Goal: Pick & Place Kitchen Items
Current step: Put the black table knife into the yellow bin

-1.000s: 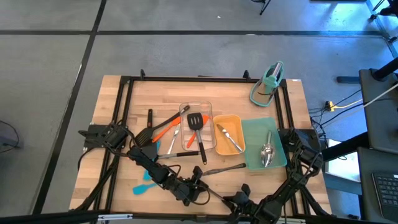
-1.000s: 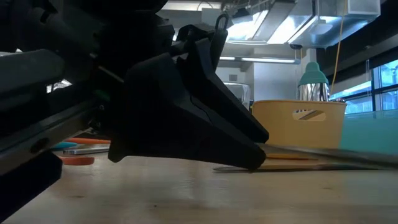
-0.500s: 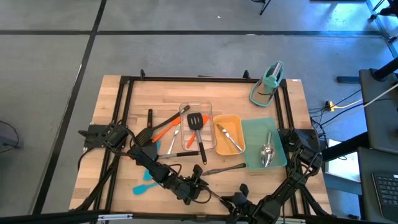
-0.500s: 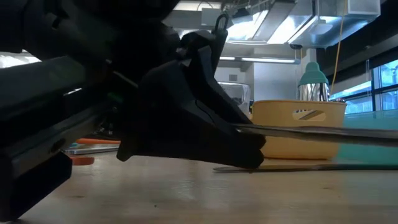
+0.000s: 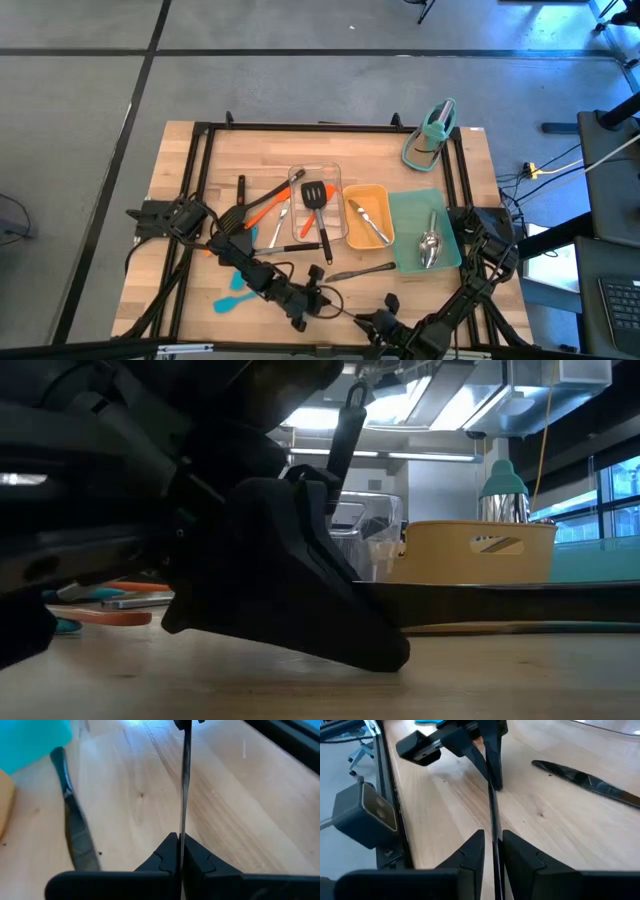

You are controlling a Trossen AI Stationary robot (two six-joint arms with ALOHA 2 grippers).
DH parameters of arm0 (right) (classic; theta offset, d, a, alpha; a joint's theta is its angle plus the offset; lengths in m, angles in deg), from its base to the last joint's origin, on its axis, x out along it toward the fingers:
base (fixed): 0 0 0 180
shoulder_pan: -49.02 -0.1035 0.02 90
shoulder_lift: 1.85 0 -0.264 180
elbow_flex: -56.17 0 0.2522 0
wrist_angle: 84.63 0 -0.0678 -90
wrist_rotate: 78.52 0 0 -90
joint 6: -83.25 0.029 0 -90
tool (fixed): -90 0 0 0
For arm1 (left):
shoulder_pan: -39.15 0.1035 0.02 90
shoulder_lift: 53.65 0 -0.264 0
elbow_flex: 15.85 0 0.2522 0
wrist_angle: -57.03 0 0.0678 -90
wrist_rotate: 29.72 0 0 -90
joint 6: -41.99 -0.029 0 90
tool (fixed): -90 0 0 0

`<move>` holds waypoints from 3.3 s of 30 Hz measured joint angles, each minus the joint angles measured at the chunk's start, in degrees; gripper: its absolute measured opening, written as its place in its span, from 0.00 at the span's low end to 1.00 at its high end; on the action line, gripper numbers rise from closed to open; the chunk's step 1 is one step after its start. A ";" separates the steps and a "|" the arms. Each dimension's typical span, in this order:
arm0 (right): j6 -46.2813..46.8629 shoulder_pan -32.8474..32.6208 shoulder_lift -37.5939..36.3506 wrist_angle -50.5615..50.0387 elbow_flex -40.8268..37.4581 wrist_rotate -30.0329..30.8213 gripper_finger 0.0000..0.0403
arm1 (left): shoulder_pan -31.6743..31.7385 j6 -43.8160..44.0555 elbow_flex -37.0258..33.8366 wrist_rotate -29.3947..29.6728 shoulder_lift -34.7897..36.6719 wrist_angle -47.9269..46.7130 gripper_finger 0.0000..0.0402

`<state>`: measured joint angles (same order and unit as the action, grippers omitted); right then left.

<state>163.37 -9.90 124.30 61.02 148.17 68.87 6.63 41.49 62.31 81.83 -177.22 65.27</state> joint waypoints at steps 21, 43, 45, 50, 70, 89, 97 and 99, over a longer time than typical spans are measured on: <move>-17.78 3.78 -0.04 -9.51 13.76 -7.10 0.49 | -2.04 3.53 0.04 -0.42 0.30 -1.29 0.00; -17.55 10.93 0.00 -12.67 13.76 -25.04 0.50 | -4.52 2.74 -0.09 1.86 2.91 -4.17 0.00; -17.58 11.18 0.04 -12.67 13.76 -25.58 0.49 | -4.52 2.74 -0.09 1.89 2.97 -4.17 0.00; -17.59 11.75 0.84 -13.13 13.74 -29.16 0.43 | -4.52 2.74 -0.04 1.89 2.99 -3.85 0.00; -10.75 11.34 1.39 -9.71 13.72 -30.41 0.04 | -6.37 2.69 0.04 4.79 3.37 -2.59 0.07; -4.37 10.86 1.00 -16.77 24.67 -22.74 0.04 | -20.37 12.21 0.08 18.70 24.61 -9.85 0.59; 3.95 10.99 0.83 -47.88 47.12 -19.85 0.04 | -30.25 6.13 0.04 33.82 29.97 -9.93 0.56; 6.54 11.41 0.83 -56.37 51.81 -19.68 0.04 | -32.16 5.23 0.04 37.05 31.00 -9.70 0.56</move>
<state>169.91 1.51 125.13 4.65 199.98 49.19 -25.53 46.72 62.35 118.89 -146.22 55.57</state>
